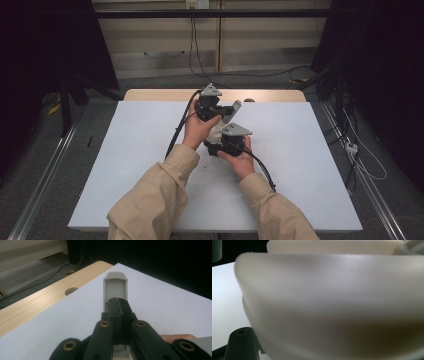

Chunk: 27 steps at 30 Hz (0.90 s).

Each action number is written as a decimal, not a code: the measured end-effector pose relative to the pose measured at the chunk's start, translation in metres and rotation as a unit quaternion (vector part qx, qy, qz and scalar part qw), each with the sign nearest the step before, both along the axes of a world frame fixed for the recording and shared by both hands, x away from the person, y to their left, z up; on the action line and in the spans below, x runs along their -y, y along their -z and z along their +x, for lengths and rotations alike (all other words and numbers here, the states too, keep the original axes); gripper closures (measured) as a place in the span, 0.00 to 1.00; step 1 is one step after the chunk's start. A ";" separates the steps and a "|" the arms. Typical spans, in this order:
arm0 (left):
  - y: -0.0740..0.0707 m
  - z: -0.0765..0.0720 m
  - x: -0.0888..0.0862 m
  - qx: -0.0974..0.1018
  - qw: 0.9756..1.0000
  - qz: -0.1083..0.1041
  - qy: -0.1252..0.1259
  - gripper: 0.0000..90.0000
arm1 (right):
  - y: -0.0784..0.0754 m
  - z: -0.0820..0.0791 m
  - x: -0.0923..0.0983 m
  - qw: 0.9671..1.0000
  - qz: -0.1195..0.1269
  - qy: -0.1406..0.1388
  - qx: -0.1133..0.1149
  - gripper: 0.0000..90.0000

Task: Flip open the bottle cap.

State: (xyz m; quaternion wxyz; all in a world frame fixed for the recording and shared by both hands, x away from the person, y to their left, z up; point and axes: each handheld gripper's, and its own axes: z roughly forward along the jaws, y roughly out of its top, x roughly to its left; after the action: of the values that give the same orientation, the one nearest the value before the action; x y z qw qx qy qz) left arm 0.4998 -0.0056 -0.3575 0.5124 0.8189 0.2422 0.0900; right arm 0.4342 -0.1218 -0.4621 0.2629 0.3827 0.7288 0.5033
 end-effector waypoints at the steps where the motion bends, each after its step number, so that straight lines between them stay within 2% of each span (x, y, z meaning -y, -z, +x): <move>1: 0.000 0.000 0.000 0.000 1.000 0.000 0.000 1.00 | 0.000 0.000 0.000 1.000 0.000 0.000 0.000 0.21; 27: 0.005 0.003 0.005 -0.004 1.000 0.007 0.009 1.00 | 0.000 0.000 0.000 1.000 -0.002 -0.002 0.001 0.21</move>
State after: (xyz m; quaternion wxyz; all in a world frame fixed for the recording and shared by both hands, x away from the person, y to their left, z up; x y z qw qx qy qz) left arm 0.5028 -0.0108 -0.3628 0.5066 0.8249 0.2364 0.0841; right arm 0.4341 -0.1218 -0.4622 0.2640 0.3800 0.7304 0.5025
